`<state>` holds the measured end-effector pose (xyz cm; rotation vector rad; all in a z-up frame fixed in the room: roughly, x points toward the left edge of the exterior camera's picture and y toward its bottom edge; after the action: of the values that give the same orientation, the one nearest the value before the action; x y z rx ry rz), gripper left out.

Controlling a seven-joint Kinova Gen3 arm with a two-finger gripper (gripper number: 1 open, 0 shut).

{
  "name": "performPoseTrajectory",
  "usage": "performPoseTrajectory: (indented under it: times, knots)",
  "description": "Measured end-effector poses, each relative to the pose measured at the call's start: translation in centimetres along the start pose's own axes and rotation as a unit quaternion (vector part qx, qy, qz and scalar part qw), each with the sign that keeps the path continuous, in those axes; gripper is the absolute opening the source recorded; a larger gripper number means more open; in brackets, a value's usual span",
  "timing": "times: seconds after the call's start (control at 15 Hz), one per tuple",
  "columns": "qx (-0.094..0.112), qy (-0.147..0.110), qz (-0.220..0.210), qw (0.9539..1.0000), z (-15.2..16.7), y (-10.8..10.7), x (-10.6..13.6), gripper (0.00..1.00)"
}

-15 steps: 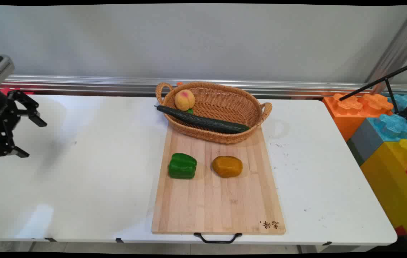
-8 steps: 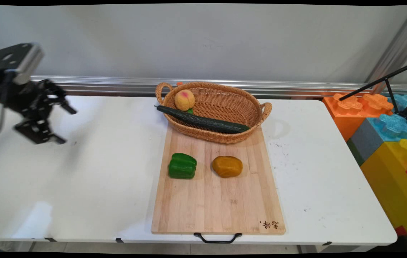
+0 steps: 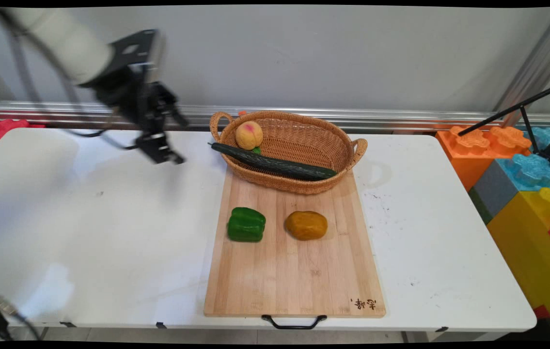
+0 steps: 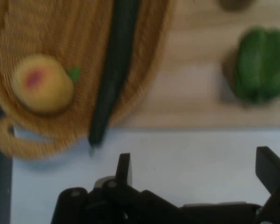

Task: Pick up the cucumber from the vegetable basket

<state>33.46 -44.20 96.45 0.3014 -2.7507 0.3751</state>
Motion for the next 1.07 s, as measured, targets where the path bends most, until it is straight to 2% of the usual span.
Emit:
performPoseTrajectory:
  times: [0.27,0.6,0.8,1.07]
  knots:
    - [0.005,0.002,0.002,1.0,3.6,-2.7,4.8,1.0]
    - [-0.011,-0.002,0.001,0.9999,10.1,-6.2,9.1,1.0]
    - [-0.033,-0.006,0.002,0.9994,14.2,-8.4,10.8,1.0]
    - [-0.076,-0.01,0.005,0.997,19.0,-10.8,11.6,1.0]
